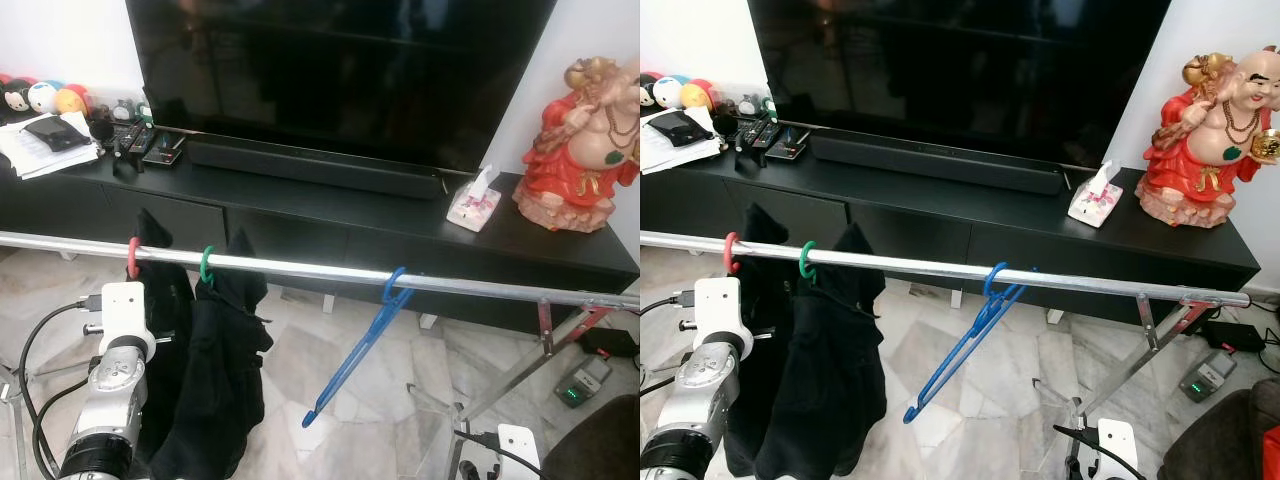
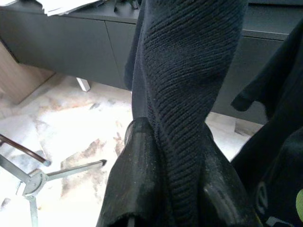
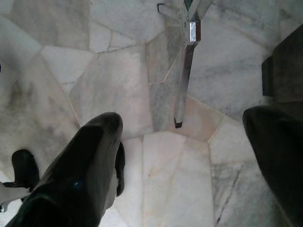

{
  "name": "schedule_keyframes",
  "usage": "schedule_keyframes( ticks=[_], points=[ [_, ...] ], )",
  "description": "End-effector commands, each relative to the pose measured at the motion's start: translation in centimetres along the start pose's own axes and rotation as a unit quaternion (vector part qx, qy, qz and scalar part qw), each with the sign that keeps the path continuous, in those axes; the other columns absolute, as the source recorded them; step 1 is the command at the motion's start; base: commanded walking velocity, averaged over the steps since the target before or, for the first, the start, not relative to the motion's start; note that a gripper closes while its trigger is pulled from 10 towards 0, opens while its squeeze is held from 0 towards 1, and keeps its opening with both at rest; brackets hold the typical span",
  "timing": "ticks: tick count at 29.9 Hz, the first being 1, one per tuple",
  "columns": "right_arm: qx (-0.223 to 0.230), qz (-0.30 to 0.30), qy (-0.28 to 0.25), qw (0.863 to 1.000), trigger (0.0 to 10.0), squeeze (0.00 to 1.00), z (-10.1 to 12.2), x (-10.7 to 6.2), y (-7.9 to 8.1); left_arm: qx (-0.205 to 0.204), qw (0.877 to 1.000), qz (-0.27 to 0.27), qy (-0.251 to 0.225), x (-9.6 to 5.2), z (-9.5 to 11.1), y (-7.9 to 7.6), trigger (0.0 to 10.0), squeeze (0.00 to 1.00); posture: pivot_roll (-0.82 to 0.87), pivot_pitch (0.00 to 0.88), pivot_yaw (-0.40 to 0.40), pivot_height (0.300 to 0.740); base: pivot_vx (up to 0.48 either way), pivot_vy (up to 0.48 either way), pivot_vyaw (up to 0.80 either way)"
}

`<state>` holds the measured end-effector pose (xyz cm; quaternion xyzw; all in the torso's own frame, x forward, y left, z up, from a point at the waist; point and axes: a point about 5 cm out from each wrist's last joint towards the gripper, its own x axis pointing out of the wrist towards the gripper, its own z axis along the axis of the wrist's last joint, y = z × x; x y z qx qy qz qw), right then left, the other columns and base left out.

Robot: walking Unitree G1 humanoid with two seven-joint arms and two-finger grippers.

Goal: Hang hanger

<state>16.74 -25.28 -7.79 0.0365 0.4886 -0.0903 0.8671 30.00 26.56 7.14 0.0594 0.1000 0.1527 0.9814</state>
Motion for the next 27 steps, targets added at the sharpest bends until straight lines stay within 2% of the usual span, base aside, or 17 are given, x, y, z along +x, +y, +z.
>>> schedule_keyframes(
  ticks=[1,8,11,19,27],
  points=[
    [0.003,-0.007,-0.001,1.000,10.0,0.00,0.1,-0.1,-0.5,-0.015,1.000,0.015,0.013,-0.3,-0.6,1.1,10.0,0.00,0.03,0.000,-0.095,0.740,0.000,0.000,0.00],
    [0.002,-0.006,-0.002,1.000,10.0,0.00,0.1,-0.1,-0.5,-0.032,0.999,0.013,0.031,-0.4,-1.0,1.9,10.0,0.00,0.03,0.000,-0.098,0.740,0.000,0.000,0.00],
    [0.001,-0.006,-0.003,1.000,10.0,0.00,0.3,-0.1,-0.5,-0.031,0.999,0.011,0.016,0.0,-0.1,1.9,10.0,0.00,0.03,0.000,-0.099,0.740,0.000,0.000,0.00],
    [0.002,-0.007,-0.004,1.000,10.0,0.00,0.3,-0.1,-0.5,-0.028,1.000,-0.007,-0.014,1.2,2.1,1.2,10.0,0.00,0.02,0.000,-0.098,0.740,0.000,0.000,0.00],
    [0.003,-0.009,-0.004,1.000,10.0,0.00,0.3,-0.1,-0.7,-0.013,0.999,-0.038,-0.006,1.7,2.6,0.6,10.0,0.00,0.02,0.000,-0.095,0.740,0.000,0.000,0.00]
  ],
)
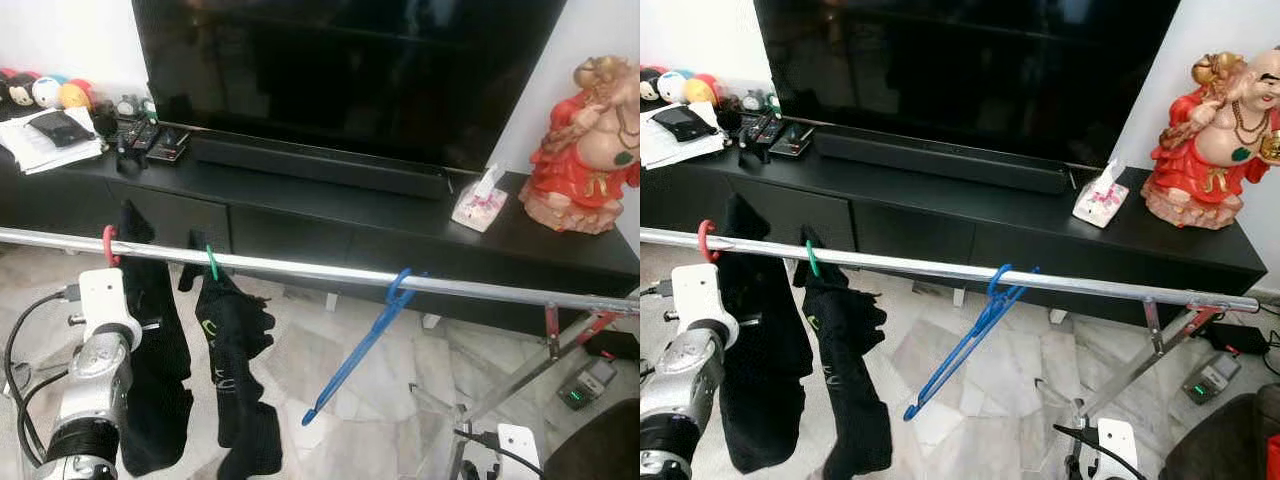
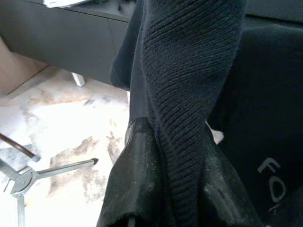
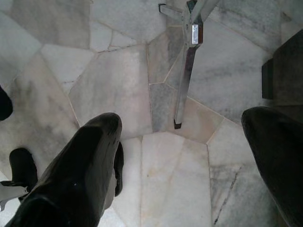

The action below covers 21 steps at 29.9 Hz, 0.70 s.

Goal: Hang hanger

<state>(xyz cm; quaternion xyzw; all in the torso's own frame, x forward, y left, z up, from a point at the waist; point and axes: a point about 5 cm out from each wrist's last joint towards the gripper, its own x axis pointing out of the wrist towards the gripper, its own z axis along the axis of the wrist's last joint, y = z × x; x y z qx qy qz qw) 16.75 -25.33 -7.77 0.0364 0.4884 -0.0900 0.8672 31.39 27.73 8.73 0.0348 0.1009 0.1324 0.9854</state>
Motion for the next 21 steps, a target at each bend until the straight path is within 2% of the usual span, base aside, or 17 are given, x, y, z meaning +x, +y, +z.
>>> schedule_keyframes(
  ticks=[1,9,17,18,21],
  points=[
    [0.003,-0.009,-0.004,1.000,10.0,0.00,0.3,-0.1,-0.6,0.012,1.000,-0.017,-0.005,0.4,0.8,-0.4,10.0,0.00,0.02,0.000,-0.095,0.740,0.000,0.000,0.00],
    [0.003,-0.008,-0.004,1.000,10.0,0.00,0.3,-0.1,-0.6,0.031,0.998,-0.027,0.052,0.2,-1.1,-0.2,10.0,0.00,0.02,0.000,-0.095,0.740,0.000,0.000,0.00],
    [0.004,-0.009,-0.004,1.000,10.0,0.00,0.3,-0.1,-0.6,0.025,0.998,-0.011,0.053,-0.1,-1.4,0.2,10.0,0.00,0.02,0.000,-0.095,0.740,0.000,0.000,0.00],
    [0.004,-0.009,-0.004,1.000,10.0,0.00,0.3,-0.1,-0.6,0.020,0.999,-0.008,0.046,-0.2,-1.3,0.3,10.0,1.00,0.02,0.000,-0.095,0.740,0.000,0.000,0.00],
    [0.004,-0.009,-0.004,1.000,10.0,0.00,0.3,-0.1,-0.6,0.018,0.999,-0.008,0.033,-0.5,-1.2,0.5,10.0,1.00,0.02,0.000,-0.095,0.740,0.000,0.000,0.00]
  ],
)
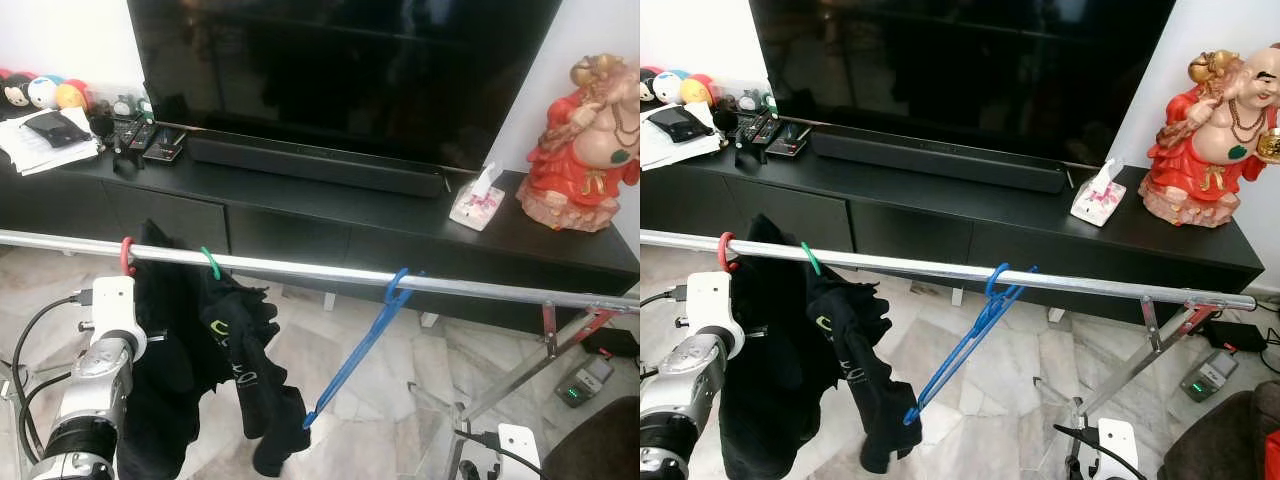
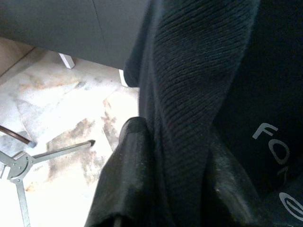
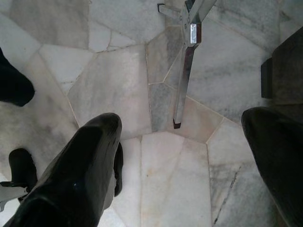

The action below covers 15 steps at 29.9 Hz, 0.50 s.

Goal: Hang hanger

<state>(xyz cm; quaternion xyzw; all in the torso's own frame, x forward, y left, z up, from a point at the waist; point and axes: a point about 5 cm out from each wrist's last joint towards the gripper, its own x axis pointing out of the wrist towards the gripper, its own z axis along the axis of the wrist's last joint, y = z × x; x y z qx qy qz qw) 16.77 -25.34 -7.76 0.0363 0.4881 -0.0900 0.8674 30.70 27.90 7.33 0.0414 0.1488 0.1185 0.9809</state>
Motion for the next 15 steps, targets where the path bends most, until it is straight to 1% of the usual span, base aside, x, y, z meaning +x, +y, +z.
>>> schedule_keyframes(
  ticks=[1,5,6,7,8,10,12,13,15],
  points=[
    [0.004,-0.008,-0.003,1.000,10.0,0.00,0.3,-0.1,-0.6,0.000,1.000,0.006,-0.030,-0.4,0.7,0.4,10.0,1.00,0.02,0.000,-0.095,0.740,0.000,0.000,0.00],
    [0.003,-0.008,-0.003,1.000,10.0,0.00,0.3,-0.1,-0.6,-0.004,0.999,0.005,-0.046,-0.7,1.0,0.5,10.0,1.00,0.03,0.000,-0.096,0.740,0.000,0.000,0.00],
    [0.003,-0.008,-0.002,1.000,10.0,0.00,0.2,-0.1,-0.5,0.013,0.998,0.006,-0.059,-0.9,1.2,0.6,10.0,1.00,0.03,0.000,-0.096,0.740,0.000,0.000,0.00],
    [0.003,-0.008,-0.002,1.000,10.0,0.00,0.2,-0.1,-0.5,0.013,0.998,0.006,-0.059,-0.9,1.2,0.6,10.0,1.00,0.03,0.000,-0.096,0.740,0.000,0.000,0.00],
    [0.003,-0.007,-0.002,1.000,10.0,0.00,0.2,-0.1,-0.5,0.021,0.998,0.004,-0.063,-1.2,1.0,0.5,10.0,1.00,0.03,0.000,-0.092,0.740,0.000,0.000,0.00],
    [0.004,-0.007,-0.002,1.000,10.0,0.00,0.2,-0.1,-0.5,0.014,0.998,0.001,-0.064,-1.5,0.8,0.5,10.0,1.00,0.03,0.000,-0.092,0.740,0.000,0.000,0.00],
    [0.005,-0.007,-0.002,1.000,10.0,0.00,0.1,-0.1,-0.4,0.029,0.997,-0.014,-0.077,-2.3,0.7,0.1,10.0,1.00,0.03,0.000,-0.090,0.740,0.000,0.000,0.00],
    [0.005,-0.007,-0.002,1.000,10.0,0.00,0.1,-0.1,-0.4,0.029,0.997,-0.014,-0.077,-2.3,0.7,0.1,10.0,1.00,0.03,0.000,-0.090,0.740,0.000,0.000,0.00],
    [0.005,-0.007,-0.001,1.000,10.0,0.00,0.0,-0.1,-0.4,0.025,0.995,-0.023,-0.089,-2.9,0.7,-0.1,10.0,1.00,0.03,0.000,-0.090,0.740,0.000,0.000,0.00]
  ],
)
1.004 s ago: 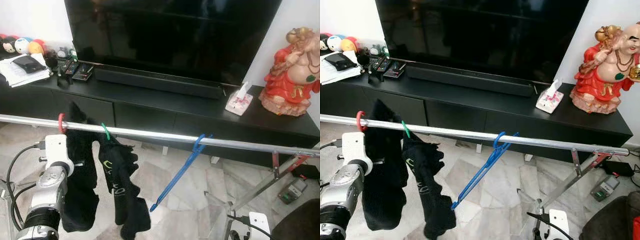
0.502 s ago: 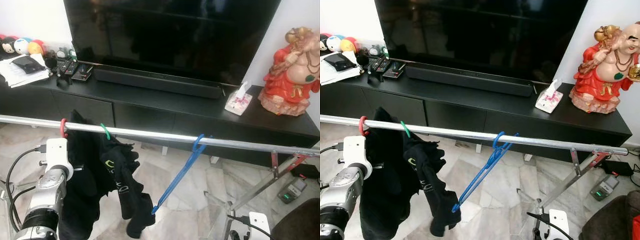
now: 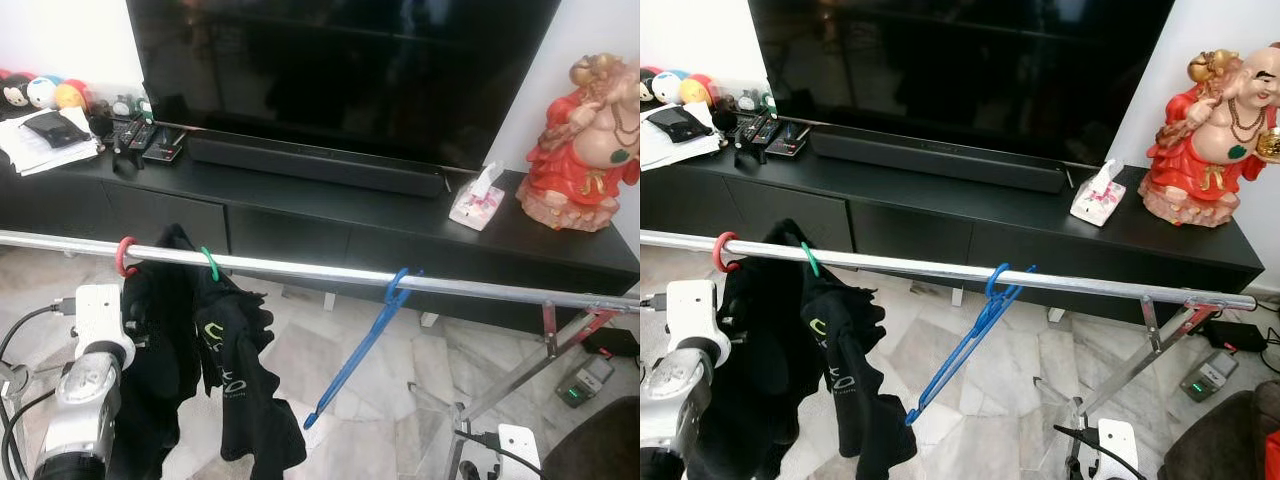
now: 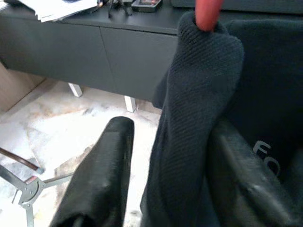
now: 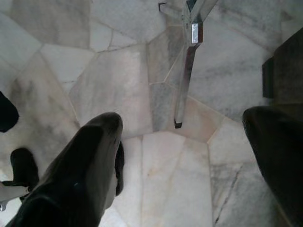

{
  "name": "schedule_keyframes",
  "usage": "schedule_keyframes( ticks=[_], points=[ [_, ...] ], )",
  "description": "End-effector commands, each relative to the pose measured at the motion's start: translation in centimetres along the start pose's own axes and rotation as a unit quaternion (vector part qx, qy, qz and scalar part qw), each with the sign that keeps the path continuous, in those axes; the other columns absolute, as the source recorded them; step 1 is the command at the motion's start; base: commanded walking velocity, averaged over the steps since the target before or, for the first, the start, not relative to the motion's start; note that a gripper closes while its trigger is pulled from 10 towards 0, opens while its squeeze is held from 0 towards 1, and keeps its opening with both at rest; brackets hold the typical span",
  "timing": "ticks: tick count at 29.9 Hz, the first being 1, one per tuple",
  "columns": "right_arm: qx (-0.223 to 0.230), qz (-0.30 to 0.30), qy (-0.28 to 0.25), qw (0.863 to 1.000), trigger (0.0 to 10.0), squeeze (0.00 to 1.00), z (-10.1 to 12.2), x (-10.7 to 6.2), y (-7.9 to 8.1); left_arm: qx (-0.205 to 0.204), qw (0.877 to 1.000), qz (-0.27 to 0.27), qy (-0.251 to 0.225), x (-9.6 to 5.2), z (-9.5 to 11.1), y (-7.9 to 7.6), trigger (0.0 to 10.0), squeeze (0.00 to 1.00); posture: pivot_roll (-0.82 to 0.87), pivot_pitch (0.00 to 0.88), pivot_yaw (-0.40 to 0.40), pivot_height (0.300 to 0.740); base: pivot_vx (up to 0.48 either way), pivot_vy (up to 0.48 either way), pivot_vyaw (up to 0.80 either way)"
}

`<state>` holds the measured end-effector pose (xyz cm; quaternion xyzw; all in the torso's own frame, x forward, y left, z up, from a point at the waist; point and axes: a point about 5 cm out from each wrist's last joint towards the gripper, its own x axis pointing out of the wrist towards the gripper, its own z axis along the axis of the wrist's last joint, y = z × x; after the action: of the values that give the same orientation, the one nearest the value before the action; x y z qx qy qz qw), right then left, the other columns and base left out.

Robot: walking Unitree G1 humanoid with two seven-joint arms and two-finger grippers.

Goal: Hang hanger

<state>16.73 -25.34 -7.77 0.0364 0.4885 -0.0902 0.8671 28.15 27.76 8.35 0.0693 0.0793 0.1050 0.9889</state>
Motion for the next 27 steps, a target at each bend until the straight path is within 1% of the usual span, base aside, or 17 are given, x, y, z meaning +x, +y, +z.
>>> schedule_keyframes(
  ticks=[1,4,6,9,10,11,12,13,16,18,19,20,21,22,24,26,27],
  points=[
    [0.005,-0.007,0.000,1.000,10.0,0.00,-0.1,-0.1,-0.4,-0.003,0.999,-0.019,-0.036,-1.0,0.9,-0.7,10.0,1.00,0.03,0.000,-0.090,0.740,0.000,0.000,0.00],
    [0.006,-0.007,0.001,1.000,10.0,0.00,-0.3,-0.1,-0.4,-0.010,0.998,-0.018,-0.065,-2.4,1.4,-0.6,10.0,1.00,0.04,0.000,-0.086,0.740,0.000,0.000,0.00],
    [0.006,-0.008,0.002,1.000,10.0,0.00,-0.3,-0.1,-0.5,-0.014,0.997,-0.016,-0.076,-3.2,1.7,-0.5,10.0,1.00,0.05,0.000,-0.088,0.740,0.000,0.000,0.00],
    [0.004,-0.008,0.005,1.000,10.0,0.00,-0.6,-0.2,-0.6,-0.006,0.996,-0.006,-0.094,-5.4,1.7,-0.2,10.0,1.00,0.05,0.000,-0.088,0.740,0.000,0.000,0.00],
    [0.004,-0.008,0.006,1.000,10.0,0.00,-0.7,-0.2,-0.6,-0.003,0.996,-0.006,-0.091,-5.8,1.5,-0.2,10.0,1.00,0.05,0.000,-0.088,0.740,0.000,0.000,0.00],
    [0.004,-0.008,0.006,1.000,10.0,0.00,-0.7,-0.2,-0.6,0.004,0.996,-0.008,-0.084,-6.2,1.1,-0.2,10.0,1.00,0.05,0.000,-0.088,0.740,0.000,0.000,0.00],
    [0.004,-0.008,0.007,1.000,10.0,0.00,-0.8,-0.2,-0.6,0.016,0.998,-0.013,-0.066,-6.9,0.4,-0.3,10.0,1.00,0.06,0.000,-0.086,0.740,0.000,0.000,0.00],
    [0.003,-0.008,0.007,1.000,10.0,0.00,-0.8,-0.2,-0.6,0.029,0.998,-0.017,-0.047,-7.3,-0.4,-0.4,10.0,1.00,0.06,0.000,-0.086,0.740,0.000,0.000,0.00],
    [0.003,-0.008,0.009,1.000,10.0,0.00,-1.0,-0.2,-0.6,0.053,0.998,-0.026,-0.002,-8.3,-2.1,-0.6,10.0,1.00,0.06,0.000,-0.088,0.740,0.000,0.000,0.00],
    [0.003,-0.008,0.010,1.000,10.0,0.00,-1.0,-0.2,-0.6,0.063,0.997,-0.035,0.025,-8.6,-2.8,-0.8,10.0,1.00,0.07,0.000,-0.086,0.740,0.000,0.000,0.00],
    [0.003,-0.008,0.011,1.000,10.0,0.00,-1.1,-0.2,-0.6,0.071,0.996,-0.041,0.039,-8.7,-3.2,-0.9,10.0,0.51,0.07,0.000,-0.086,0.740,0.000,0.000,0.00],
    [0.004,-0.009,0.012,1.000,10.0,0.00,-1.1,-0.2,-0.6,0.082,0.993,-0.046,0.069,-8.9,-4.1,-0.9,10.0,0.28,0.06,0.000,-0.083,0.740,0.000,0.000,0.00],
    [0.004,-0.009,0.012,1.000,10.0,0.00,-1.2,-0.2,-0.6,0.085,0.992,-0.044,0.077,-9.0,-4.4,-0.8,10.0,0.00,0.06,0.000,-0.080,0.740,0.000,0.000,0.00],
    [0.005,-0.010,0.012,1.000,10.0,0.00,-1.2,-0.2,-0.5,0.080,0.992,-0.039,0.084,-9.1,-4.8,-0.6,10.0,0.00,0.06,0.000,-0.078,0.740,0.000,0.000,0.00],
    [0.007,-0.011,0.014,1.000,10.0,0.00,-1.4,-0.2,-0.5,0.093,0.984,-0.014,0.148,-9.6,-7.0,0.4,10.0,0.00,0.06,0.000,-0.071,0.740,0.000,0.000,0.00],
    [0.008,-0.011,0.015,1.000,10.0,0.00,-1.5,-0.3,-0.5,0.097,0.978,0.003,0.187,-10.0,-8.3,1.0,10.0,0.00,0.06,0.000,-0.067,0.740,0.000,0.000,0.00],
    [0.010,-0.012,0.016,1.000,10.0,0.00,-1.6,-0.3,-0.5,0.107,0.969,0.019,0.221,-10.5,-9.4,1.5,10.0,0.00,0.06,0.000,-0.067,0.740,0.000,0.000,0.00]
  ],
)
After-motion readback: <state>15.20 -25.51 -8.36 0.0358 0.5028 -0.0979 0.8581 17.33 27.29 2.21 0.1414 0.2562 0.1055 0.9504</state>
